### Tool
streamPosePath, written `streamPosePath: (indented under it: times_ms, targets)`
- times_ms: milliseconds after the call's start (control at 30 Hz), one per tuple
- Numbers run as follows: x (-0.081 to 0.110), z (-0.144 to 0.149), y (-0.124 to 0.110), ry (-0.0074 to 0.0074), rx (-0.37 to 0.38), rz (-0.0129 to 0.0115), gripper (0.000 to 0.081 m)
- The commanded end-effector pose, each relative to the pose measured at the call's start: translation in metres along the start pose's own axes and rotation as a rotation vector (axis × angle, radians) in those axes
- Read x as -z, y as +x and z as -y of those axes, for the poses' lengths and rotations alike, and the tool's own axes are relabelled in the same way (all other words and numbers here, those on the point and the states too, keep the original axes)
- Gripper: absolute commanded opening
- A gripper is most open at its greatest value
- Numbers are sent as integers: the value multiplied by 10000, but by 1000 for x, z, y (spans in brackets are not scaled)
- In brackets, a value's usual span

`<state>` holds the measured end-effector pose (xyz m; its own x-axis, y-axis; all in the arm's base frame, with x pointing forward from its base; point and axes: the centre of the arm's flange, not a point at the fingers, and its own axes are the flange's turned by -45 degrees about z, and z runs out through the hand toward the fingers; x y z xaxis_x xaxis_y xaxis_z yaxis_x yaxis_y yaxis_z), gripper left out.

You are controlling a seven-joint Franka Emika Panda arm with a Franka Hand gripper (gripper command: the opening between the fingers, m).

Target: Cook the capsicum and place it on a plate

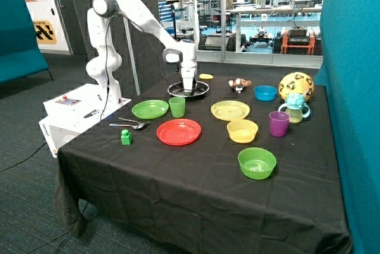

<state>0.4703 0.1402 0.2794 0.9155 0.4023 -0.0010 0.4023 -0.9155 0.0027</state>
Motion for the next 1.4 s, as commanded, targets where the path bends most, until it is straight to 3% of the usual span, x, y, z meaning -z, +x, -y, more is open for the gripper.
streamPosePath:
  times_ms: [0, 600, 1367]
  targets:
    - [-1, 4, 1, 27, 155, -10, 0]
    - [6, -4, -2, 27, 127, -10, 0]
    - [68, -19, -8, 27, -78, -10, 0]
